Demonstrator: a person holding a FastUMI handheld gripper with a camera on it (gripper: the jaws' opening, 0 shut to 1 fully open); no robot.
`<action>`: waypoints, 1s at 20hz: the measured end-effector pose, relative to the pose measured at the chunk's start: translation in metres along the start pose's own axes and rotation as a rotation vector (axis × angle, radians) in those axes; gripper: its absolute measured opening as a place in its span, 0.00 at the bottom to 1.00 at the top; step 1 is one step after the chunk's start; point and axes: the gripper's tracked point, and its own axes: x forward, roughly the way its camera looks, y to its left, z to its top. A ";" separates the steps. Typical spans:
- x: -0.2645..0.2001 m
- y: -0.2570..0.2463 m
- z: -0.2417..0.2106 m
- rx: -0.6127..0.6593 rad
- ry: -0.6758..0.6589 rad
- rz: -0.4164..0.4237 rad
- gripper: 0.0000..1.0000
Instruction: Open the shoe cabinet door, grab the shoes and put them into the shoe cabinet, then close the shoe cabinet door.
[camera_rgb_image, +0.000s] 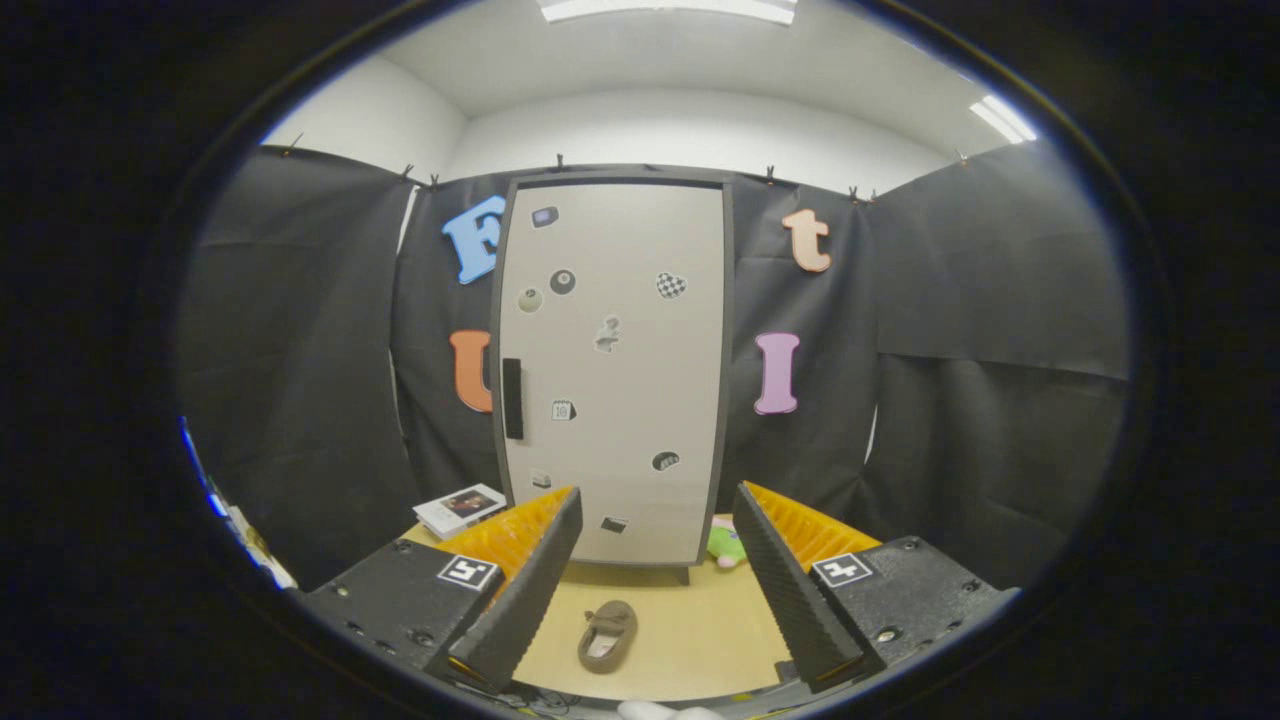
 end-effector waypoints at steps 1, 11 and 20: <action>0.004 0.005 0.000 0.006 0.001 0.002 0.99; 0.074 0.097 -0.002 0.021 0.007 0.085 0.99; 0.199 0.172 0.016 0.077 0.010 0.173 0.99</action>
